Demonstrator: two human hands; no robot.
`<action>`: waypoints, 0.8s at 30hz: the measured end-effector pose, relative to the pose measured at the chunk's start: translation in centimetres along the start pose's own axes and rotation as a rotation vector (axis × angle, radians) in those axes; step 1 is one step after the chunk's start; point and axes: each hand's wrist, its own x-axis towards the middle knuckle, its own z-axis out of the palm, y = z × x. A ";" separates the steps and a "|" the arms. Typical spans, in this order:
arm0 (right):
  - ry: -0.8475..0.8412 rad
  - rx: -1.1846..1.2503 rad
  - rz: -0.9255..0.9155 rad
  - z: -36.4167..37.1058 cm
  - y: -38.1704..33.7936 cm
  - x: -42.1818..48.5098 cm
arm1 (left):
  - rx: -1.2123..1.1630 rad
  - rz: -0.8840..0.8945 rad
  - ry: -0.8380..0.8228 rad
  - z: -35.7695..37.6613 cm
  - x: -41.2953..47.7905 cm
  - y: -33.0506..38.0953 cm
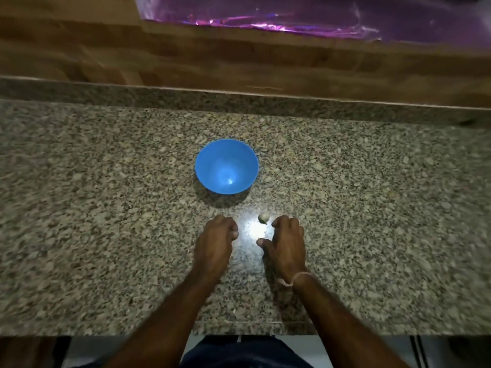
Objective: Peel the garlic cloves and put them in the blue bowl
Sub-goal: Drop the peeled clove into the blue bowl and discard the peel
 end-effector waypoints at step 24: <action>0.018 0.343 -0.225 -0.5 -0.8 3.5 | -0.413 -0.299 -0.015 2.9 1.7 4.8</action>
